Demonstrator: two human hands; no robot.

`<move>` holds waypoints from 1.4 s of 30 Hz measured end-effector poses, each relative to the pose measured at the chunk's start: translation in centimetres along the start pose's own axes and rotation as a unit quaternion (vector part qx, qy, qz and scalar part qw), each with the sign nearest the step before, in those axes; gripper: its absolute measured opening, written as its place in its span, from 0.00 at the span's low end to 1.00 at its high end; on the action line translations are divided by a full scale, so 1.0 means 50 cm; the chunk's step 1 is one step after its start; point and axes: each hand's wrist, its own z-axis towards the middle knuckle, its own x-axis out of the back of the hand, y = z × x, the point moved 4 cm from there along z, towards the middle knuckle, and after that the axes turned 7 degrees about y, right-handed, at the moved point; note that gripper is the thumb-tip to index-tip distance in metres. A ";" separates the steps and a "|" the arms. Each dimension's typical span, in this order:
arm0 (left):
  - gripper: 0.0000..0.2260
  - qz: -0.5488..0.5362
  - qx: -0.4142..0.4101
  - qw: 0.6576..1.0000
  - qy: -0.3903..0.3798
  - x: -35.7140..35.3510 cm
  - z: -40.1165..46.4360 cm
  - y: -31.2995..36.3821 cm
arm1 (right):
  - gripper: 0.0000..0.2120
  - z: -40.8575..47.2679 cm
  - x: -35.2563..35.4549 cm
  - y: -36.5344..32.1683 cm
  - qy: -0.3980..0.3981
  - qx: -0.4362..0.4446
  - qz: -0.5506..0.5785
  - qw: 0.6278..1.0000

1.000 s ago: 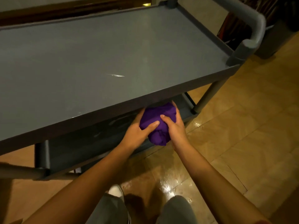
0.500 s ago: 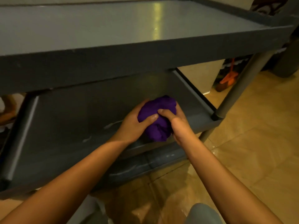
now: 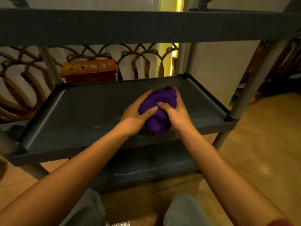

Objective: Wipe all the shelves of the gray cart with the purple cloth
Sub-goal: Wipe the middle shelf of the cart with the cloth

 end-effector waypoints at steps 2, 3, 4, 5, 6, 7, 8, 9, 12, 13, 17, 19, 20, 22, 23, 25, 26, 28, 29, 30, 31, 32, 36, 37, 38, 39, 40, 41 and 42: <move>0.27 -0.009 -0.001 1.000 0.010 0.009 -0.010 0.008 | 0.37 -0.012 -0.007 -0.015 -0.017 0.030 -0.007 0.999; 0.26 -0.017 -0.001 1.000 0.013 0.013 -0.014 0.010 | 0.37 -0.016 -0.010 -0.019 -0.022 0.039 -0.012 0.999; 0.25 -0.026 -0.001 1.000 0.017 0.016 -0.021 0.010 | 0.36 -0.019 -0.013 -0.021 -0.028 0.044 -0.017 0.998; 0.24 -0.037 -0.001 0.999 0.021 0.019 -0.029 0.009 | 0.35 -0.023 -0.015 -0.023 -0.036 0.043 -0.022 0.998; 0.23 -0.044 -0.001 0.999 0.023 0.020 -0.033 0.006 | 0.34 -0.025 -0.015 -0.021 -0.041 0.038 -0.025 0.998; 0.22 -0.049 0.000 0.998 0.025 0.020 -0.039 0.002 | 0.33 -0.028 -0.016 -0.019 -0.046 0.028 -0.029 0.998; 0.21 -0.052 0.001 0.998 0.027 0.020 -0.044 -0.001 | 0.33 -0.031 -0.015 -0.016 -0.047 0.021 -0.033 0.998; 0.21 -0.052 0.001 0.998 0.028 0.019 -0.047 -0.004 | 0.34 -0.034 -0.015 -0.014 -0.047 0.015 -0.038 0.998; 0.19 -0.051 0.002 0.997 0.053 0.019 -0.057 -0.015 | 0.38 -0.041 -0.023 -0.001 -0.081 -0.020 -0.054 0.995; 0.18 -0.055 0.003 0.997 0.062 0.020 -0.060 -0.020 | 0.39 -0.043 -0.028 0.003 -0.098 -0.035 -0.058 0.993; 0.18 -0.040 0.036 0.997 0.055 0.027 -0.073 -0.035 | 0.34 -0.046 -0.042 0.013 -0.115 -0.066 -0.083 0.988; 0.22 0.001 0.044 0.998 0.035 0.036 -0.076 -0.035 | 0.31 -0.040 -0.040 0.018 -0.097 -0.069 -0.087 0.989; 0.26 0.023 0.045 0.998 0.033 0.046 -0.075 -0.034 | 0.31 -0.034 -0.036 0.019 -0.085 -0.067 -0.089 0.990; 0.33 0.088 0.059 0.993 0.052 0.078 -0.077 -0.039 | 0.34 -0.016 -0.021 0.015 -0.054 -0.066 -0.091 0.992; 0.35 0.135 0.071 0.986 0.070 0.100 -0.079 -0.044 | 0.36 -0.003 -0.010 0.011 -0.031 -0.067 -0.092 0.993; 0.38 0.237 0.103 0.960 0.104 0.147 -0.088 -0.059 | 0.39 0.035 0.022 -0.003 0.029 -0.061 -0.109 0.992; 0.39 0.279 0.122 0.946 0.112 0.171 -0.093 -0.068 | 0.39 0.058 0.040 -0.011 0.056 -0.058 -0.124 0.989; 0.40 0.342 0.161 0.920 0.105 0.213 -0.105 -0.096 | 0.34 0.099 0.071 -0.025 0.075 -0.040 -0.155 0.984; 0.41 0.372 0.178 0.907 0.091 0.233 -0.111 -0.113 | 0.31 0.114 0.083 -0.028 0.071 -0.020 -0.174 0.982; 0.42 0.400 0.193 0.893 0.076 0.253 -0.119 -0.130 | 0.28 0.125 0.092 -0.030 0.069 0.010 -0.202 0.977; 0.43 0.425 0.204 0.880 0.064 0.271 -0.124 -0.146 | 0.27 0.134 0.101 -0.033 0.069 0.053 -0.246 0.965; 0.45 0.446 0.214 0.867 0.054 0.284 -0.131 -0.162 | 0.26 0.139 0.110 -0.035 0.073 0.104 -0.304 0.944; 0.44 0.474 0.263 0.838 0.062 0.308 -0.160 -0.214 | 0.31 0.153 0.135 -0.014 0.085 0.261 -0.597 0.754; 0.43 0.476 0.271 0.834 0.062 0.303 -0.173 -0.223 | 0.33 0.154 0.143 0.005 0.078 0.255 -0.644 0.717; 0.42 0.482 0.272 0.831 0.060 0.295 -0.188 -0.232 | 0.35 0.154 0.150 0.026 0.064 0.234 -0.671 0.700; 0.42 0.489 0.267 0.828 0.056 0.287 -0.200 -0.239 | 0.35 0.152 0.157 0.049 0.047 0.201 -0.680 0.703; 0.43 0.492 0.262 0.829 0.053 0.284 -0.207 -0.243 | 0.36 0.151 0.163 0.070 0.030 0.156 -0.671 0.724; 0.44 0.489 0.260 0.831 0.051 0.285 -0.208 -0.243 | 0.37 0.150 0.169 0.087 0.014 0.106 -0.642 0.759; 0.44 0.486 0.264 0.832 0.048 0.290 -0.209 -0.245 | 0.38 0.152 0.173 0.098 -0.002 0.060 -0.604 0.795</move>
